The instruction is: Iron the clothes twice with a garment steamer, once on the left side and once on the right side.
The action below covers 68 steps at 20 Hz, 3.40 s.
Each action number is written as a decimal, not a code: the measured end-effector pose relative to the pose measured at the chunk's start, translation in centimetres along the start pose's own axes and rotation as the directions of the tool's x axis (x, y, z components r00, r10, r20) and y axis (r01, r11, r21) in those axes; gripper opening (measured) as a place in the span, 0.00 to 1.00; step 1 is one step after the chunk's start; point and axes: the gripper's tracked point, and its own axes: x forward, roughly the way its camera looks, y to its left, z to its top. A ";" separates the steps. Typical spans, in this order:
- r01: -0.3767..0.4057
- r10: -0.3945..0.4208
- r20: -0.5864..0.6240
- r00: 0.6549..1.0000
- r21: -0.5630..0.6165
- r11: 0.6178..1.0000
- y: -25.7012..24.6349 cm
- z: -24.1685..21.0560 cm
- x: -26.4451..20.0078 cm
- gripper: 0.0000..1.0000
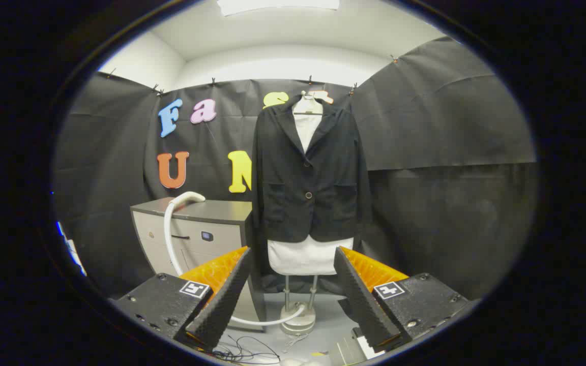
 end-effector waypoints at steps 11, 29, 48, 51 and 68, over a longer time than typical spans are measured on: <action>-0.006 0.007 -0.030 1.000 0.028 1.000 1.7 0.4 1.1 1.00; -0.221 0.224 -0.125 0.966 0.042 0.974 15.6 6.9 12.3 1.00; -0.428 0.362 -0.451 0.815 -0.048 0.903 43.5 1.3 36.0 0.92; -0.414 0.346 -0.509 0.788 -0.023 0.910 44.4 -0.5 36.9 0.81; -0.411 0.416 -0.366 0.833 0.094 0.907 40.7 6.1 31.6 0.36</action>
